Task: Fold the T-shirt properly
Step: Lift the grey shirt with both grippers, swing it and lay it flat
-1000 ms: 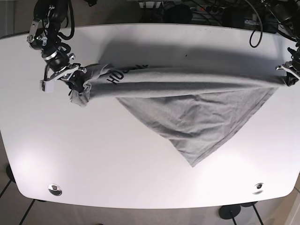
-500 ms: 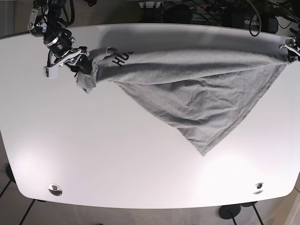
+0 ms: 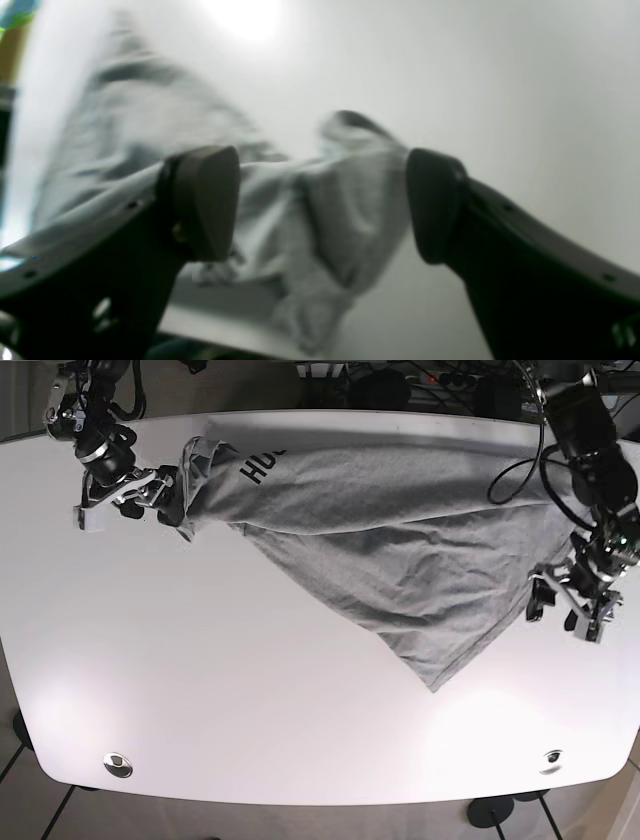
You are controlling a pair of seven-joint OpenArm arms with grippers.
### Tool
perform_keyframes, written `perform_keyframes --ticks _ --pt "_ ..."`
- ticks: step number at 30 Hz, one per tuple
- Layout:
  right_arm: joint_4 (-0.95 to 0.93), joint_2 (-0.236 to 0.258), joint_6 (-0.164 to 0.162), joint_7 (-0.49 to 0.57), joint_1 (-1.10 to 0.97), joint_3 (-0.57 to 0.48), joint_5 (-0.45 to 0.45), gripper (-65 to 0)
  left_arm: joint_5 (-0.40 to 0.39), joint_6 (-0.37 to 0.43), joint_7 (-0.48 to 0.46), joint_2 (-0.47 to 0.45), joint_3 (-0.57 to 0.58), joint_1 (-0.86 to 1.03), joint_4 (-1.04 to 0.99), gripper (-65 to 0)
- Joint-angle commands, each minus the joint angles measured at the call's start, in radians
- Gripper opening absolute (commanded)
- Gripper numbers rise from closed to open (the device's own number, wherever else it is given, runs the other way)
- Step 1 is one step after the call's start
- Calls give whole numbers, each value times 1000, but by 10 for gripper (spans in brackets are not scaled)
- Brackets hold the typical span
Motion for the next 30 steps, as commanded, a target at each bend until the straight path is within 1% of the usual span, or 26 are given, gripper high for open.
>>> perform_keyframes --ticks 1,2,3,4,5,7,8,9,12,13,14,16,20,22,23,25,27,28,29,30 --pt "16 5 8 -16 20 -31 -15 -154 47 20 -29 16 0 -122 -85 -217" --pt "16 -11 -4 -22 20 -50 -43 -154 85 22 -51 47 0 -170 -141 -217" --pt "14 -34 -33 -22 20 -71 -100 -154 145 22 -115 85 1 -227 -220 -217" --pt "14 -52 -50 -21 20 -79 -141 -155 186 22 -167 105 1 -253 -266 -217" --pt "14 -89 -65 -21 20 -79 -196 -155 240 26 -243 130 3 -287 -335 -217" --pt "0 -126 -64 -21 22 -76 -262 -168 286 26 -319 145 52 -340 -434 -215" --pt "-12 -135 -62 -21 22 -77 -284 -208 291 28 -345 145 89 -366 -487 -215" --pt "-26 -146 -58 -21 28 -76 -301 -319 289 28 -382 145 126 -400 -560 -215" --pt "-39 -156 -58 -19 33 -74 -299 -615 292 53 -450 145 142 -463 -709 -212" --pt "-38 -156 -58 -19 33 -74 -299 -637 295 63 -462 145 145 -483 -757 -212" --pt "-36 -156 -58 -18 33 -74 -297 -599 292 68 -468 145 173 -509 -818 -211" --pt "-35 -156 -58 -18 34 -74 -297 -631 289 66 -468 145 247 -523 -867 -211" --pt "-33 -161 -56 -16 34 -74 -296 -628 289 66 -465 146 331 -518 -878 -210" --pt "-29 -161 -56 -15 34 -74 -296 -628 289 62 -428 146 350 -509 -883 -210" --pt "-27 -161 -56 -9 33 -74 -296 -628 289 51 -396 146 353 -505 -886 -210" --pt "-27 -161 -56 17 28 -74 -296 -628 289 -33 -341 146 363 -500 -881 -215" --pt "-27 -162 -56 25 28 -74 -296 -628 289 -33 -336 146 382 -497 -887 -225" --pt "-27 -162 -56 25 28 -74 -296 -628 289 -33 -336 146 394 -483 -881 -250" --pt "-27 -162 -56 25 28 -74 -296 -628 289 -33 -338 146 406 -477 -875 -299" --pt "-27 -162 -56 30 28 -74 -296 -628 287 -33 -339 145 411 -474 -856 -443"
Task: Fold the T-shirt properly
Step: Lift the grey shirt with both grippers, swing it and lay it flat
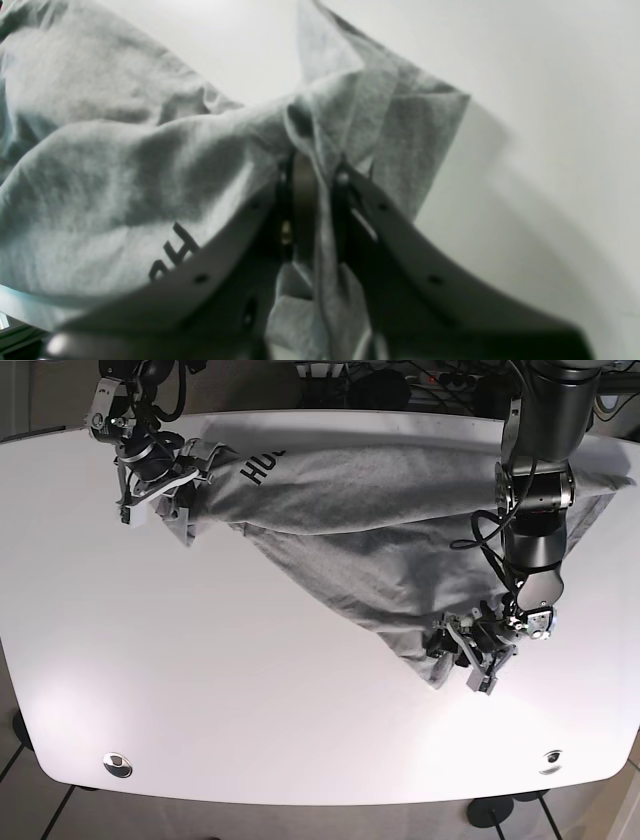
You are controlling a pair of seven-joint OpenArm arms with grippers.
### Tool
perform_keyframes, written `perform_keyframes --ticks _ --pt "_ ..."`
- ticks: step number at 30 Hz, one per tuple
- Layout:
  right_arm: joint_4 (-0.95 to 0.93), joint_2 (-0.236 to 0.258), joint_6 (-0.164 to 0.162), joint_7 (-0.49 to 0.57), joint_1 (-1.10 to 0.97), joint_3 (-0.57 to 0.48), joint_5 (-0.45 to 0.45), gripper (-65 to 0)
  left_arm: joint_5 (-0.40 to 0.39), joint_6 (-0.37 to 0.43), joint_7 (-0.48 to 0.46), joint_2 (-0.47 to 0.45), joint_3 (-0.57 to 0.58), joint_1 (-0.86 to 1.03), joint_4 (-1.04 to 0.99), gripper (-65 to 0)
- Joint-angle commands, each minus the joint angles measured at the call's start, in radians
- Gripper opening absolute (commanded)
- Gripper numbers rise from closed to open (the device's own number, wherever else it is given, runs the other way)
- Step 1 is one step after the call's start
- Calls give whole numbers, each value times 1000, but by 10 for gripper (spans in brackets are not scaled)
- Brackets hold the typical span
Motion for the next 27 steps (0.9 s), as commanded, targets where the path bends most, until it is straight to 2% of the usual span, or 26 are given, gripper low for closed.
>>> perform_keyframes --ticks 1,2,4,6,7,10,13,18,19,21,24,27 --pt "23 4 7 22 0 4 13 -628 28 -9 62 -1 8 3 22 -590" --pt "23 4 7 22 0 4 13 -628 28 -9 62 -3 6 3 31 -642" --pt "23 4 7 22 0 4 13 -628 14 -9 61 -4 -23 6 69 -650" --pt "23 4 7 22 2 4 13 -628 -66 -9 67 -12 -140 67 198 -650" --pt "23 4 7 22 3 4 13 -628 -82 -9 86 -30 -152 82 257 -650" --pt "23 13 7 23 38 3 11 -628 -153 -9 254 -49 -204 122 511 -650" --pt "21 50 7 23 108 -4 11 -629 -167 -9 374 -46 -264 136 712 -650" --pt "20 130 8 17 309 -7 13 -629 -165 -9 478 -47 -319 85 893 -650" --pt "17 159 25 16 379 -7 13 -629 -165 -9 495 -49 -330 50 906 -650" --pt "-5 190 82 3 490 -7 13 -629 -164 -9 504 -50 -342 -19 906 -650" --pt "-62 241 134 -72 697 -5 13 -629 -162 -9 504 -83 -345 -128 898 -650" --pt "-140 268 179 -118 921 -8 13 -629 -162 -9 504 -95 -344 -275 827 -650"
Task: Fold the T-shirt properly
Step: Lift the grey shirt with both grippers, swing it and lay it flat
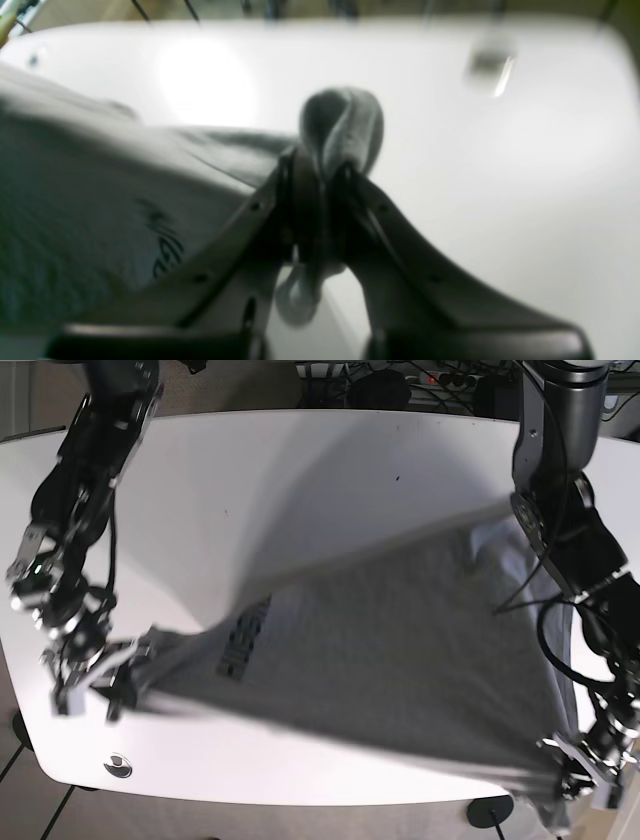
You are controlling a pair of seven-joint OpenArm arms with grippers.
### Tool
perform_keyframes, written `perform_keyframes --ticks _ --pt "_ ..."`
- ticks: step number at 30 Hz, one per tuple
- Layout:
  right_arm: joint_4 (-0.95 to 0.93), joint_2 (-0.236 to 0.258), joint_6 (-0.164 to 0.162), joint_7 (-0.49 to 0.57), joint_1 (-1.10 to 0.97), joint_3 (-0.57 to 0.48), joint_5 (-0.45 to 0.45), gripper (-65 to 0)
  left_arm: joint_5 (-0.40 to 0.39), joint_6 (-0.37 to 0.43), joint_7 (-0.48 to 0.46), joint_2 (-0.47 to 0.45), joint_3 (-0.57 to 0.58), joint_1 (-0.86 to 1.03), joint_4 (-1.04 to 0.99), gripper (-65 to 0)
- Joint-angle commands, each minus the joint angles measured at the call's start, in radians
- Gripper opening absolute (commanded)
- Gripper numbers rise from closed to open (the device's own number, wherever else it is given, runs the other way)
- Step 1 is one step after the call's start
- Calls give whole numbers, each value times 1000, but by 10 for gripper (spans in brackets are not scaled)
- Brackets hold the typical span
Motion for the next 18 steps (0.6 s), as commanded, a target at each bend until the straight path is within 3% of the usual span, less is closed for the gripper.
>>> perform_keyframes --ticks 1,6,10,12,18 --pt "-57 37 30 3 200 1 6 -629 -10 7 -29 -25 0 -170 -67 -650" --pt "-148 89 45 -17 551 -145 6 -629 -15 7 -27 -100 0 -359 -128 -650" --pt "-109 102 50 -60 588 -159 6 -629 -16 7 39 -129 -9 -333 -31 -650" --pt "-57 117 73 -62 511 -159 6 -629 -19 7 56 -134 -11 -256 22 -650" --pt "158 111 83 -62 63 -63 6 -629 -21 7 57 -131 -138 132 196 -650"
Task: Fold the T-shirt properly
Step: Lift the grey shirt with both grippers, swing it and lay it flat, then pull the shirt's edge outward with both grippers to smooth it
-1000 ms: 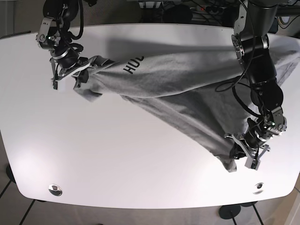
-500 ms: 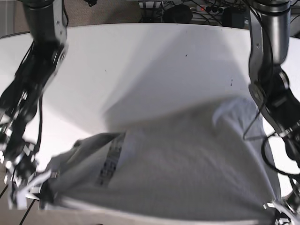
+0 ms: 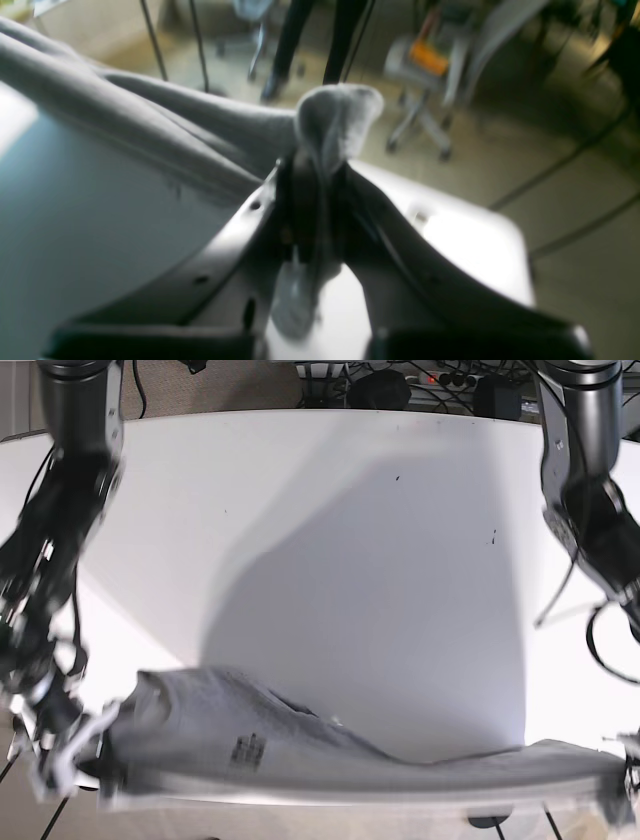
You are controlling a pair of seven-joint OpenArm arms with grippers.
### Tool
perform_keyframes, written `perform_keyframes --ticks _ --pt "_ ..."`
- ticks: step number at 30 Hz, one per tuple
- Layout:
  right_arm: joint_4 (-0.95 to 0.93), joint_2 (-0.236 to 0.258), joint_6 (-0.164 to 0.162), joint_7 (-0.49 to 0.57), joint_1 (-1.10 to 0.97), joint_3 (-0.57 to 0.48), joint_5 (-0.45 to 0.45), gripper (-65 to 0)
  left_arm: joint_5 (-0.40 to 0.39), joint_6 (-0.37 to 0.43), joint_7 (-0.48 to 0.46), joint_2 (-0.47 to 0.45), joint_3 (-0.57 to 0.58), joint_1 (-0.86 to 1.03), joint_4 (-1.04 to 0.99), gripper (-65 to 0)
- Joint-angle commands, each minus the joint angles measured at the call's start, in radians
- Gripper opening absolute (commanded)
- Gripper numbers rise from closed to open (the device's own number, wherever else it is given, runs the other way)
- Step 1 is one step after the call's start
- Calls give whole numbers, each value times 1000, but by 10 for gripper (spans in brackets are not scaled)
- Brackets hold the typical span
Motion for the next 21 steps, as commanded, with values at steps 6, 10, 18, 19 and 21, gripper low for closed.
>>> perform_keyframes --ticks 6,10,18,19,21 --pt "89 -61 -20 21 -494 192 125 -629 -152 15 -23 -1 -162 430 122 -650" --pt "89 -136 -21 29 -729 268 162 -629 -215 15 -25 2 -218 654 173 -650" --pt "86 -198 -20 27 -958 310 159 -629 -261 15 -22 22 -284 919 269 -650" --pt "86 -198 -20 27 -970 310 159 -629 -261 15 -22 22 -284 936 265 -650" --pt "86 -199 -20 27 -985 310 159 -629 -261 15 -22 23 -288 967 262 -650"
